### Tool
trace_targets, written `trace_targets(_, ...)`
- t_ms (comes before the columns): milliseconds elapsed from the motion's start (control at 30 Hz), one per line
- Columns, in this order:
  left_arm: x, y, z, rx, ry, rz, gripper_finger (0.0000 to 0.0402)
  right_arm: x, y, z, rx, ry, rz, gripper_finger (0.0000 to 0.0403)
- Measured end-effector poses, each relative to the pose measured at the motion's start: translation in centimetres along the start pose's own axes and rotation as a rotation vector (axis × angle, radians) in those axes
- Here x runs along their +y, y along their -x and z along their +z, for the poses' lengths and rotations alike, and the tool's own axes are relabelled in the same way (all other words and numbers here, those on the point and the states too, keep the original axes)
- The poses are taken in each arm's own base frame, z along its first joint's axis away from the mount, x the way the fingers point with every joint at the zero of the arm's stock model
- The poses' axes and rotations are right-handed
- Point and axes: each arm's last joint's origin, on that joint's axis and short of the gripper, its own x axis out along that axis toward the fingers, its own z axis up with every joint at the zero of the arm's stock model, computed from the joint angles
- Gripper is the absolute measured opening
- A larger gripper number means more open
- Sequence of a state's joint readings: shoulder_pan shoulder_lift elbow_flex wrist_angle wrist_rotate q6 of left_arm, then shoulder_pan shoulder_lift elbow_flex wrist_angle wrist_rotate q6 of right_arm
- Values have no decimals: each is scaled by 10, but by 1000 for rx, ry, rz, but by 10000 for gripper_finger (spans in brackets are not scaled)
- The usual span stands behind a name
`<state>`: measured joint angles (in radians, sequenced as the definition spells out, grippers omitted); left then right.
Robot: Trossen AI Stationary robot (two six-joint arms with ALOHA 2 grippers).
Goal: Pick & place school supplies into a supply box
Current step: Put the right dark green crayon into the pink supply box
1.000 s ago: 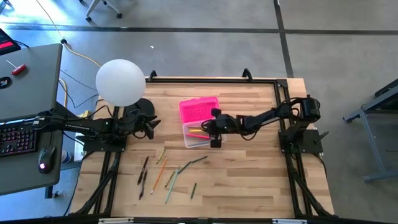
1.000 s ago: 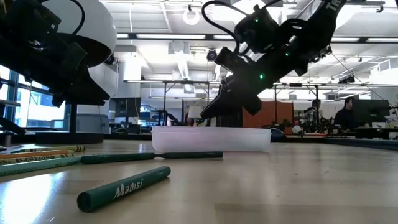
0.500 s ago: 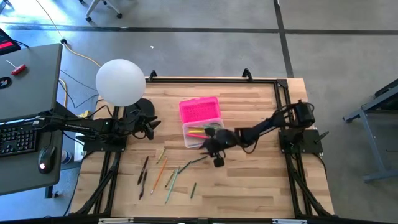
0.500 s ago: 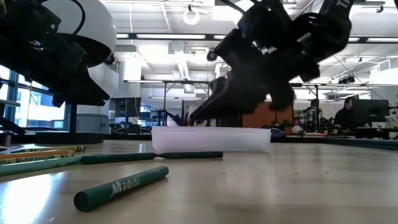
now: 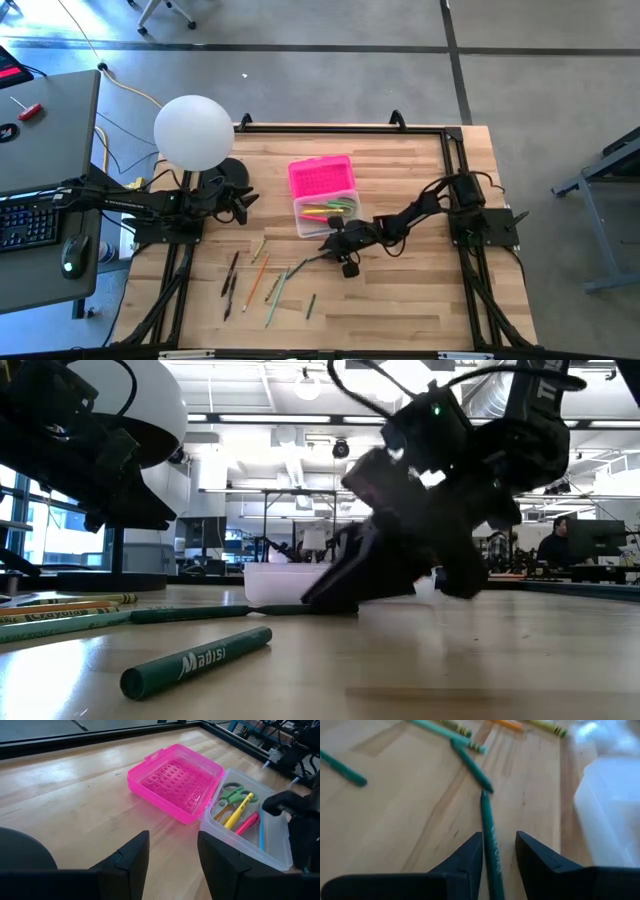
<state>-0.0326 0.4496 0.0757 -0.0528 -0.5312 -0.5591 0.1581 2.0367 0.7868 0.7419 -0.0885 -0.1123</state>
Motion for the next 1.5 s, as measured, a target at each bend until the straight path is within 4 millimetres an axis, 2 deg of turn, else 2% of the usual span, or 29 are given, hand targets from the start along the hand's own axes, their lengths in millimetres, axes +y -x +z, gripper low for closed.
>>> trace_targets(267,0,0,0,1,-1,0,198,1,-8,-15,24,37,21,91)
trace_targets(367,0,0,0,1,-1,1,198,1,-10,-18,32,42,26,66)
trace_targets(467,0,0,0,1,-1,1,198,1,-10,-19,40,41,34,21)
trace_targets(567,0,0,0,1,-3,1,198,1,-10,-17,9,42,35,12)
trace_targets(667,0,0,0,1,-3,1,198,5,-11,-11,-62,49,39,22)
trace_targets(767,0,0,0,2,-6,1,198,12,-9,-4,-103,89,55,11)
trace_targets(900,0,0,0,1,-5,1,198,12,3,22,-186,103,44,10)
trace_targets(1133,0,0,0,1,-5,1,198,2,34,59,-156,246,-178,11)
trace_targets(1267,0,0,0,2,-5,1,198,-6,40,53,-32,217,-161,5)
trace_targets(1500,0,0,0,1,-5,1,198,-28,41,32,154,170,-262,11)
